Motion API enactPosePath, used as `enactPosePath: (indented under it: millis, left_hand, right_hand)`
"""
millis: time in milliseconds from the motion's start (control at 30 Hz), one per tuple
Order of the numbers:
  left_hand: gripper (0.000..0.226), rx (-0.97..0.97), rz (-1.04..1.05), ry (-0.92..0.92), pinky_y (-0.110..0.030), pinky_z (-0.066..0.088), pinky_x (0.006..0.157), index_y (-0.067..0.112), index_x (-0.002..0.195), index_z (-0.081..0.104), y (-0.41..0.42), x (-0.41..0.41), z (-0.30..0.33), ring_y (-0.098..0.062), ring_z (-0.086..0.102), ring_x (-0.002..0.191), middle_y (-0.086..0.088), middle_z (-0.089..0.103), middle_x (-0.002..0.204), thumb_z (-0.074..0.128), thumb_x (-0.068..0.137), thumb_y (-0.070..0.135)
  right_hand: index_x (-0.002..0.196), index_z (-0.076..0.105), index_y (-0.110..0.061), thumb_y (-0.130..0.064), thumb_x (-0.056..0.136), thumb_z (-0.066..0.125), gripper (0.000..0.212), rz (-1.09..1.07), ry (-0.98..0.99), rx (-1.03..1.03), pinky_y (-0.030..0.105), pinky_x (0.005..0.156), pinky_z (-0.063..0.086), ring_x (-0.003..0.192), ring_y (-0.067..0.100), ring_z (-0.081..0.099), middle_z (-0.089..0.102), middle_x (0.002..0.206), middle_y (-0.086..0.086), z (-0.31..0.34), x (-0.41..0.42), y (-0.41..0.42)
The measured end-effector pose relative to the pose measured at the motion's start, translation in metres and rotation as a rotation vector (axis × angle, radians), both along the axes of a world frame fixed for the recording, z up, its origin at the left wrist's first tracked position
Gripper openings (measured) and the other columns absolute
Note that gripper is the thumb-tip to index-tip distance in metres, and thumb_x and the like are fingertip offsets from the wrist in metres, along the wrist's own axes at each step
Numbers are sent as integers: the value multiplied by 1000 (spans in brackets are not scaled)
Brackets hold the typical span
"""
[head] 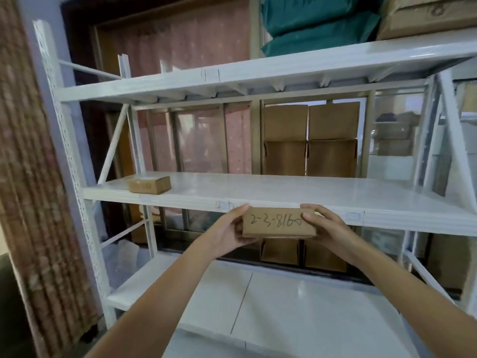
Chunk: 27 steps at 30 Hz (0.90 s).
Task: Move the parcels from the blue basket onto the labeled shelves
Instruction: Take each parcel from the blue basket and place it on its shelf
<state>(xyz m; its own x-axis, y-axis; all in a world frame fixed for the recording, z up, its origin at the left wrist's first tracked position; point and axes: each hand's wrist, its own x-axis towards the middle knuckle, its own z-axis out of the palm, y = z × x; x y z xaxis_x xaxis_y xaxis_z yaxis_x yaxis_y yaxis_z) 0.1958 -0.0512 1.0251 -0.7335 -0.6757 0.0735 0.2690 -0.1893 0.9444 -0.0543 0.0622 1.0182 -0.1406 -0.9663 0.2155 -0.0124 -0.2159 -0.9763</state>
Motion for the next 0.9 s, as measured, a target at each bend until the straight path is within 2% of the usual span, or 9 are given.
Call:
enactPosePath:
  millis: [67,167,267,367,500,600,667,767,900]
  left_hand:
    - [48,-25,-25,18,-56,36,110,19,126,60,-25,29,14,-37,48,128,-20,56,134,67,83,39]
    - [37,-85,-15,52,-56,43,103,19,114,67,-57,70,42,-36,53,122,-19,62,125,68,82,37]
    - [45,-142,91,44,-51,53,92,15,115,61,-82,97,71,-35,54,119,-18,60,124,68,78,39]
    - [46,-161,187,28,-46,57,83,12,118,58,-106,110,103,-33,56,115,-15,60,121,67,82,39]
    - [59,-247,179,67,-46,56,86,8,122,56,-133,118,150,-32,57,112,-14,62,116,66,77,45]
    - [55,-345,174,126,-46,55,91,6,126,54,-157,114,189,-30,59,110,-13,63,116,63,83,41]
    - [53,-421,141,152,-46,51,96,4,129,51,-173,110,216,-27,60,105,-10,62,111,63,86,32]
    - [39,-550,108,164,-45,47,103,5,124,56,-191,102,259,-18,62,88,-4,64,99,61,90,23]
    - [21,-691,185,196,-34,47,94,18,110,61,-207,85,322,-15,60,95,3,65,100,59,93,28]
  right_hand:
    - [119,64,-29,-47,75,76,49,-36,18,-21,31,82,55,101,19,69,72,110,6,13,30,-21]
    - [118,64,-29,-49,74,76,49,-75,47,-65,32,84,52,103,20,67,72,111,7,40,76,-50]
    - [120,61,-21,-44,72,75,56,-122,50,-122,35,90,52,104,21,67,71,113,10,66,113,-74]
    - [119,55,-8,-37,69,75,61,-195,-5,-183,36,90,52,102,21,66,66,117,14,95,141,-96]
    - [106,53,-11,-32,67,76,49,-253,-57,-262,46,99,48,108,29,61,62,118,18,144,163,-122]
    - [106,53,-10,-32,66,77,51,-288,-30,-361,40,89,55,104,25,64,63,118,18,187,164,-143]
    - [112,56,-6,-34,68,78,57,-327,-6,-422,38,88,55,106,24,65,65,120,14,215,159,-157]
    - [122,56,-5,-36,77,78,59,-409,57,-492,40,99,50,114,25,62,66,122,11,259,145,-178]
    - [108,58,-12,-41,80,75,43,-506,160,-592,36,93,54,108,21,64,67,111,4,327,129,-199]
